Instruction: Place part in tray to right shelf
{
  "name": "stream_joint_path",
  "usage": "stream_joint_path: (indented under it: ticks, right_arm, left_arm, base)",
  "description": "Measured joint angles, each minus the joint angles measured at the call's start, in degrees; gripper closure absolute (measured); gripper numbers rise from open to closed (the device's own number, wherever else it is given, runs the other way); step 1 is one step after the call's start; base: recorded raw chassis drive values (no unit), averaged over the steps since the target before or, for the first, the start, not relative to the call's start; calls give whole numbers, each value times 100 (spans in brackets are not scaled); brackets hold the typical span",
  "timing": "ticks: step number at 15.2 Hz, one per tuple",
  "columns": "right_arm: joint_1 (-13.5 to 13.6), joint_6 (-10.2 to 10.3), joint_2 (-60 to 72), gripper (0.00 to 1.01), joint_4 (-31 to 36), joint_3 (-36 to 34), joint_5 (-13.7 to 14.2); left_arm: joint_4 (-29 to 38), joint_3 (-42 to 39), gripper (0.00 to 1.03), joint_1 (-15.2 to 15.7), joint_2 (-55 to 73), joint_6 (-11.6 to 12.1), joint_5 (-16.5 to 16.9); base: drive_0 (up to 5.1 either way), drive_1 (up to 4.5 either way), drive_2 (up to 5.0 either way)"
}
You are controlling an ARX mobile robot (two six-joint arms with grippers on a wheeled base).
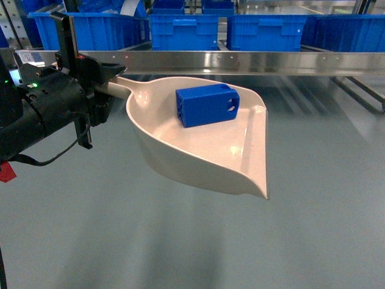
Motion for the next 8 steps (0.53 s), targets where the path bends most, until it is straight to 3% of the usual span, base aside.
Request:
stream_joint_path:
  ticks: [8]
  right_arm:
    - [0,0,-2,3,31,0,-2]
  left_arm:
    - [46,0,89,11,0,-2,-2]
  base:
    - [0,0,0]
